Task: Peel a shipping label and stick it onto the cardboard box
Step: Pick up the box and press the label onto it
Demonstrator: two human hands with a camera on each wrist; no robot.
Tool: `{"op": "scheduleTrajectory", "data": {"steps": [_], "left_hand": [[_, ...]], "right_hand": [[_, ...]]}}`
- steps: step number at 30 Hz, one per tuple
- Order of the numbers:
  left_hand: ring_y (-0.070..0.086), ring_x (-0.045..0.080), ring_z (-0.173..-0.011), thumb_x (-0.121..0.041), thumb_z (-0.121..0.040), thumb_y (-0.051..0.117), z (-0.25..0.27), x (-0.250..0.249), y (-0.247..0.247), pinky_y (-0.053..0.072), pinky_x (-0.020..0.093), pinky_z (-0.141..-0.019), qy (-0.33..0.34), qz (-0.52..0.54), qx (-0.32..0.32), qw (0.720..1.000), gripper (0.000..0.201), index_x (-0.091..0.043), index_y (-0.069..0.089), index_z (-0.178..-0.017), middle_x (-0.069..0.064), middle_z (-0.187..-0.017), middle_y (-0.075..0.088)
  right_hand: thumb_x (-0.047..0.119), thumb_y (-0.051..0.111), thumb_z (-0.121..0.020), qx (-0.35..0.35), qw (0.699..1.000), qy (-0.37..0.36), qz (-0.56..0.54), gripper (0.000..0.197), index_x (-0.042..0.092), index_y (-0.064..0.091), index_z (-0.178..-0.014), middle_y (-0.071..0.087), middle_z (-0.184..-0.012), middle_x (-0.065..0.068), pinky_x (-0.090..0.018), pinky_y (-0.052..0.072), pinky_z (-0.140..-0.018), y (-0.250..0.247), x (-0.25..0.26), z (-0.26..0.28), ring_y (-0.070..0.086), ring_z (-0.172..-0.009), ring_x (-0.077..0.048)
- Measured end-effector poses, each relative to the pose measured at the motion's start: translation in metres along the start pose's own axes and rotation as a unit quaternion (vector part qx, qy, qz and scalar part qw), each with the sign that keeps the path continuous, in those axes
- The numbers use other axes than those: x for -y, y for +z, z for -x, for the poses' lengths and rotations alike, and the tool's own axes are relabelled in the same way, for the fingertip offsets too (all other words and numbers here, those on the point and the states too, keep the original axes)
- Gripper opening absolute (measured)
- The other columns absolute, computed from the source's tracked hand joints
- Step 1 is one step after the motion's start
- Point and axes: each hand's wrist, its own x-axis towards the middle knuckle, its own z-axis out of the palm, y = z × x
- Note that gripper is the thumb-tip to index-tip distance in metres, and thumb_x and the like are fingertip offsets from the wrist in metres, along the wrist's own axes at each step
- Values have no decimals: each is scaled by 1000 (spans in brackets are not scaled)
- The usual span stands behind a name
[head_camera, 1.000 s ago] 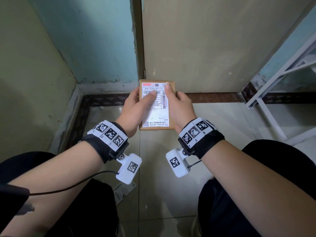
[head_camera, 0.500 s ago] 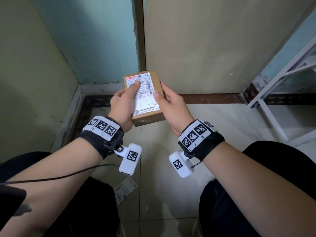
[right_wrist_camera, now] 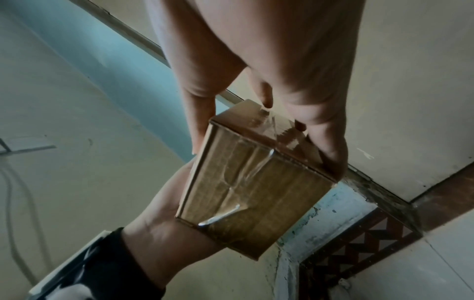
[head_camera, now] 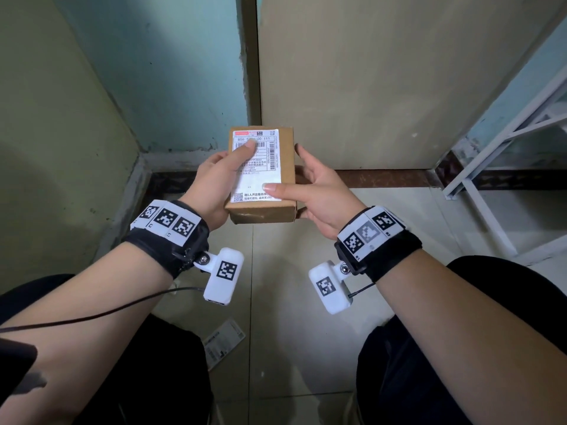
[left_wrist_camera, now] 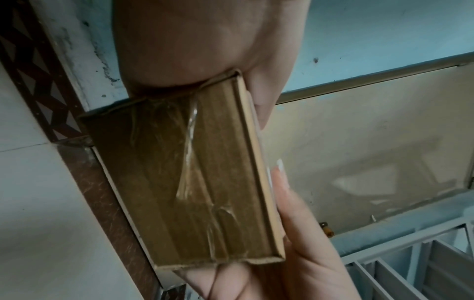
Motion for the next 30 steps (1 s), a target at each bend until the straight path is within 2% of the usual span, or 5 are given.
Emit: {"op": "scheduleTrajectory", "data": {"steps": [8,16,22,27,30], "left_hand": [[84,25,-91,-31,-97,82,10,-4,9,69,39,-74,18,-71,19,997,63,-5,55,-147,10,-114,85],[84,22,-87,-24,-99,79,18,-9,12,67,33,-69,34,-141,86,986,51,-12,55,-142,9,-111,85],[84,24,-91,-21,-99,80,18,-3,16,68,36,-74,50,-109,74,990,58,-9,52,-148,13,-118,84],[84,21,-90,-25,-100,79,14,6,18,67,37,-75,69,-43,6,997,58,-4,53,-147,7,-108,85],[83,21,-90,-29,-104,74,15,12,16,66,38,-77,75,-41,-6,996,52,-3,56,-145,6,-106,85]], "right_hand": [[17,100,-64,-32,998,54,-19,134,40,18,-167,76,-132,4,-76,47,-104,-9,2,-5,70,-125,-24],[36,92,-81,-47,988,114,-94,42,23,75,-117,82,-116,-3,-81,38,-109,-20,19,-3,70,-124,-33],[72,81,-76,-63,985,104,-120,50,35,81,-109,75,-134,-2,-75,38,-114,-14,25,1,68,-127,-32],[0,91,-79,-2,1000,-10,26,82,19,50,-147,78,-127,-1,-40,64,-92,0,7,7,77,-115,-19],[-8,89,-77,11,998,-25,64,89,19,46,-150,76,-130,-1,-30,65,-85,3,-2,4,76,-114,-15]]}}
